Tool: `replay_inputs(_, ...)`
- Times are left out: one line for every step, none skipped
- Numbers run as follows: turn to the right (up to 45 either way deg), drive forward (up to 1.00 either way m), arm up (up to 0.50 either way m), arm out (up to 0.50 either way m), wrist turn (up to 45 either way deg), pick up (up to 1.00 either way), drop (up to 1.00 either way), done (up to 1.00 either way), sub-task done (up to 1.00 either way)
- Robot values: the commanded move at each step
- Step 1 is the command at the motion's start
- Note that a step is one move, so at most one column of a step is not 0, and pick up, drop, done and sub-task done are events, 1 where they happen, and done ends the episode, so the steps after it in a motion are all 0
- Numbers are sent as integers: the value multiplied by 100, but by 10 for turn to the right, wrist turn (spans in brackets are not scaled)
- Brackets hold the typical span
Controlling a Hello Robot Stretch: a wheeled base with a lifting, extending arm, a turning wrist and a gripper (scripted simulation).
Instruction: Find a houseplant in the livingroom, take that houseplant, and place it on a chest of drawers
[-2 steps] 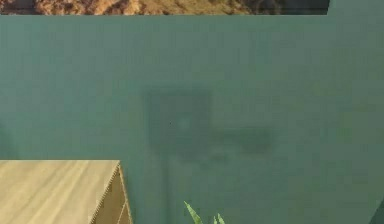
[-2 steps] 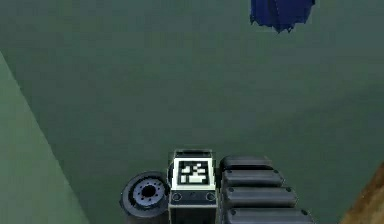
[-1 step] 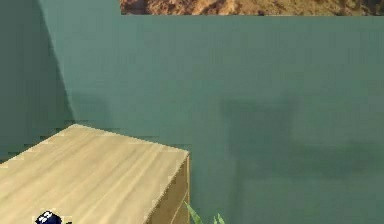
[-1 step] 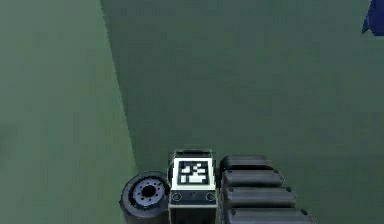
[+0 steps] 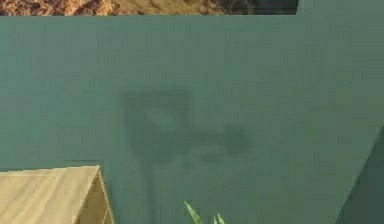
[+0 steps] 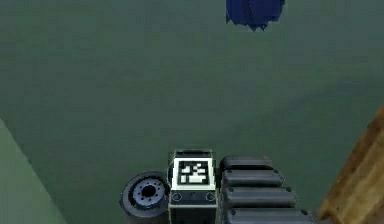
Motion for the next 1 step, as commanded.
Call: replay_inputs(-360, 0, 0, 0, 0, 0, 0, 0, 0)
